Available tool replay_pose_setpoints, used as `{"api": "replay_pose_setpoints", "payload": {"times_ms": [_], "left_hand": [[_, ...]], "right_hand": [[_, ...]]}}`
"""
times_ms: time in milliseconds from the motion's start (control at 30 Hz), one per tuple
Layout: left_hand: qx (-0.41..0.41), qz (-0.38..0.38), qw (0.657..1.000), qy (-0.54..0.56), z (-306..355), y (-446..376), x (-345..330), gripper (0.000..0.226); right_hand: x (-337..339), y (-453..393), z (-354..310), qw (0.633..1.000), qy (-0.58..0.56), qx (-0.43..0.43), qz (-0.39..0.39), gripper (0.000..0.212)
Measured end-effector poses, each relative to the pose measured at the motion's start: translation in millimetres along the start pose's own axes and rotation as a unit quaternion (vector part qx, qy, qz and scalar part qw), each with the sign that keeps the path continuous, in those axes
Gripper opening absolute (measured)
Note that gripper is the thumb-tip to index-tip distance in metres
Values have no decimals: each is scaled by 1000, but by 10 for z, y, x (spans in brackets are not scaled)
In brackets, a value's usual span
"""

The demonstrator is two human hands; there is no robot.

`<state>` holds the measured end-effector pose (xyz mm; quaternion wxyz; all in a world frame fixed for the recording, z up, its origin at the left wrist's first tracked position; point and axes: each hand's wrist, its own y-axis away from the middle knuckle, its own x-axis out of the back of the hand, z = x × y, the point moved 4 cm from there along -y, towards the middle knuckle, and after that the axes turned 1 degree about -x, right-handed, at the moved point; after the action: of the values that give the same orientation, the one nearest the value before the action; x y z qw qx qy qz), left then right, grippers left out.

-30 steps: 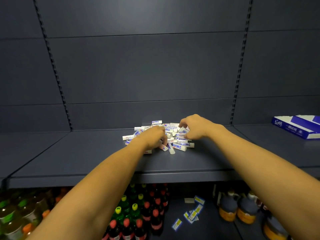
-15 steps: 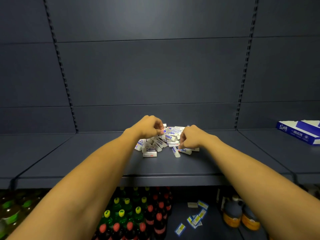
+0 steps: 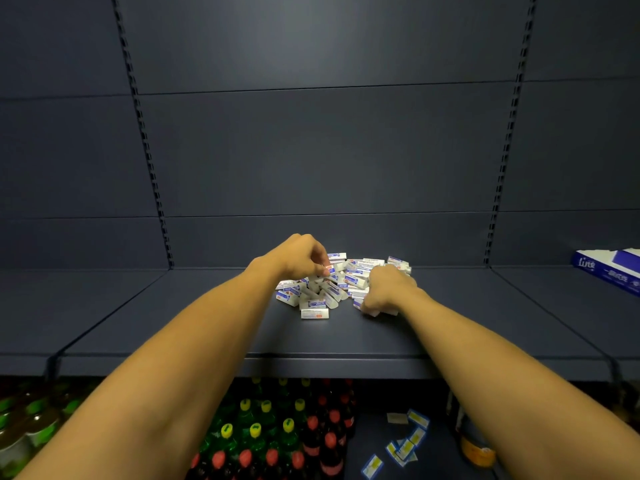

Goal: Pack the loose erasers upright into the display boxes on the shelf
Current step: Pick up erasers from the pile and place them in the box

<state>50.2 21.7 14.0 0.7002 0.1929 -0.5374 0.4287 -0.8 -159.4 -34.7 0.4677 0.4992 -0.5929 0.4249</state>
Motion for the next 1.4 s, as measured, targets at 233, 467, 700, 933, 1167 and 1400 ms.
{"api": "replay_pose_setpoints", "payload": {"times_ms": [233,467,700,933,1167,1400], "left_hand": [[-11,29,999,20,66,-44,156,13],[-40,40,996,72,304,-253,202,10],[-88,13,993,74,691,-632,-53,13],[-161,-19,984,77,1372,-932,-368,13],[-195,-40,978,60,2295,-1251,-741,15],[-195,-40,979,52,3245,-1560,-1105,14]], "right_hand": [[493,-85,195,961,-261,17,89,15],[648,27,624,912,-382,-26,146,14],[807,272,1134,907,-363,-84,193,11],[995,703,1777,906,-324,-131,238,10],[1190,1114,2759,910,-275,-171,261,17],[1497,1433,3707,922,-226,-188,251,13]]}}
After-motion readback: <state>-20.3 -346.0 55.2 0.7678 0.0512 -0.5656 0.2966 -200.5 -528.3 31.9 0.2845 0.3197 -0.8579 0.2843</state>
